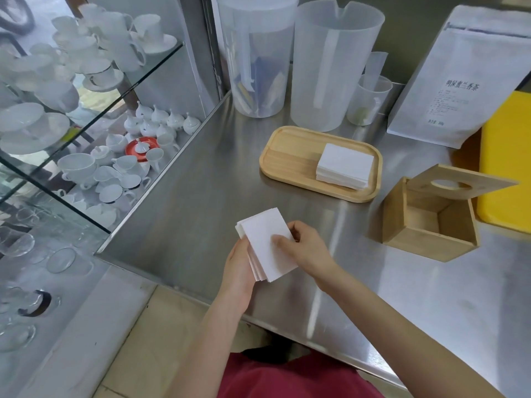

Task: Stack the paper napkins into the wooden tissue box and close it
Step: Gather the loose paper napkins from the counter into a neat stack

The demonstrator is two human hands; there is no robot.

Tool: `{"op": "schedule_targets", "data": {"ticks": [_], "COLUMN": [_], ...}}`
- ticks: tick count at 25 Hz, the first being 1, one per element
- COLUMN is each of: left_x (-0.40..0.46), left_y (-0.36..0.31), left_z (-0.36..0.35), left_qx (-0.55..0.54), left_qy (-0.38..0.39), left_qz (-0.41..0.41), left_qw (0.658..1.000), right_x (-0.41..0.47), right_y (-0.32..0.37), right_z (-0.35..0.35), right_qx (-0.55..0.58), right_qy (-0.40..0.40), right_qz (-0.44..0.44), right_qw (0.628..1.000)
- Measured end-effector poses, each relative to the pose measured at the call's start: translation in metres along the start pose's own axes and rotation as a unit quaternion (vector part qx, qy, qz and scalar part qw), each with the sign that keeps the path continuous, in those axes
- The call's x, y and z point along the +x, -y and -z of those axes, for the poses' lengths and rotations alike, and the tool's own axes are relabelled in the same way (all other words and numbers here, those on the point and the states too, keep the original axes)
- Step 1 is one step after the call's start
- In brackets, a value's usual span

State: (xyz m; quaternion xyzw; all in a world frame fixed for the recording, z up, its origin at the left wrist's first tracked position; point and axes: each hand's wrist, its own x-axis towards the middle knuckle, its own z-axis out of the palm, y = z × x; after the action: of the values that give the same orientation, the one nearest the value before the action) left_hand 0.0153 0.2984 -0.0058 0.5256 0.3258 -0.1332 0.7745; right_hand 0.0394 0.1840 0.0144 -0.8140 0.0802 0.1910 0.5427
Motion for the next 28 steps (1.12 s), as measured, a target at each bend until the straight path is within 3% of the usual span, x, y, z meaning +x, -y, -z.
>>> {"op": "schedule_targets", "data": {"ticks": [4,11,16,22,28], "left_x": [0.001,0.002,0.006,-0.009,-0.02], "left_y": [-0.001,0.004,0.004,0.013,0.028], "left_z": [-0.003,-0.009,-0.02,-0.055,-0.087], "left_qx": [-0.023,0.068,0.055,0.07,0.051], "left_qy": [0.048,0.083,0.093,0.178,0.188], "left_qz": [0.015,-0.032,-0.016,-0.011,-0.016], "left_qw": [0.998,0.994,0.994,0.981,0.981], "right_x": [0.001,-0.001,-0.002,-0.018,-0.036], "right_y": [0.0,-0.008,-0.019,-0.026,-0.048], "right_z": [0.002,0.004,0.021,0.043,0.08], "right_qx": [-0.018,-0.033,-0.019,0.07,0.092], "right_qy": [-0.024,-0.037,-0.121,-0.075,-0.078], "right_qz": [-0.002,-0.018,-0.003,-0.031,-0.054], "right_qw": [1.0,0.999,0.992,0.994,0.991]}}
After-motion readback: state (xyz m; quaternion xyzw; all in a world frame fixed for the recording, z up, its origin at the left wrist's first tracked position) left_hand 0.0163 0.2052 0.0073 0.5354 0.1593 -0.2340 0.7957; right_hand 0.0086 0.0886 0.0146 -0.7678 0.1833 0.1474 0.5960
